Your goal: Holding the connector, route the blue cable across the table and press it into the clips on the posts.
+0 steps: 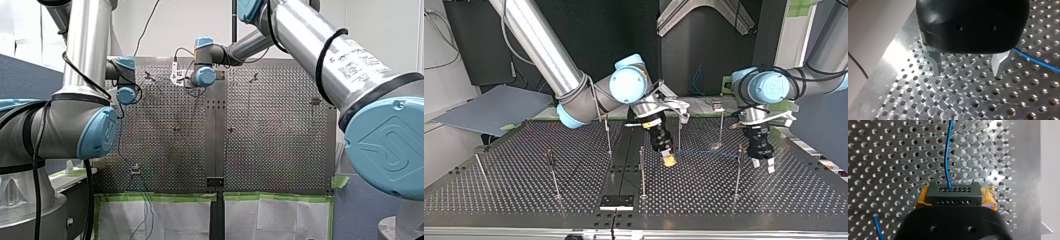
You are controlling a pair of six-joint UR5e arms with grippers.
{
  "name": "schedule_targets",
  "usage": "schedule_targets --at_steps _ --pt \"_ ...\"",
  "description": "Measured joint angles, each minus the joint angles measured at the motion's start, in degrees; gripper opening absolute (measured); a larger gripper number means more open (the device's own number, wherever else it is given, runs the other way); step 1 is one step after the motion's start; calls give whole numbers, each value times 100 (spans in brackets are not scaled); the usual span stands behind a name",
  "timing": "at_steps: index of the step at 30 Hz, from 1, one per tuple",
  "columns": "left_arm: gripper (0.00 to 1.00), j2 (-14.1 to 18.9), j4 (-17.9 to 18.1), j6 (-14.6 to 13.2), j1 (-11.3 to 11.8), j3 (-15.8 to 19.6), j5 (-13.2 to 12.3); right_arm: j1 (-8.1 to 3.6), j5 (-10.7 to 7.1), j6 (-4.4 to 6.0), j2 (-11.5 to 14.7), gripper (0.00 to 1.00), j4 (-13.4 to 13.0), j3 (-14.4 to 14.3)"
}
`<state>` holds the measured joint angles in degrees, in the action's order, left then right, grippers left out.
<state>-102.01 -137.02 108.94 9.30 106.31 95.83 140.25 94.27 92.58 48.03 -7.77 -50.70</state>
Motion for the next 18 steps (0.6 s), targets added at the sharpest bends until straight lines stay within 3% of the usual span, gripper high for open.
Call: schedule_targets --at_steps 8,18 --pt "100 129 -374 -167 -97 110 173 -1 125 0 1 0 258 11" --pt "100 577 -839 -98 -181 550 163 -2 136 -9 1 0 307 14"
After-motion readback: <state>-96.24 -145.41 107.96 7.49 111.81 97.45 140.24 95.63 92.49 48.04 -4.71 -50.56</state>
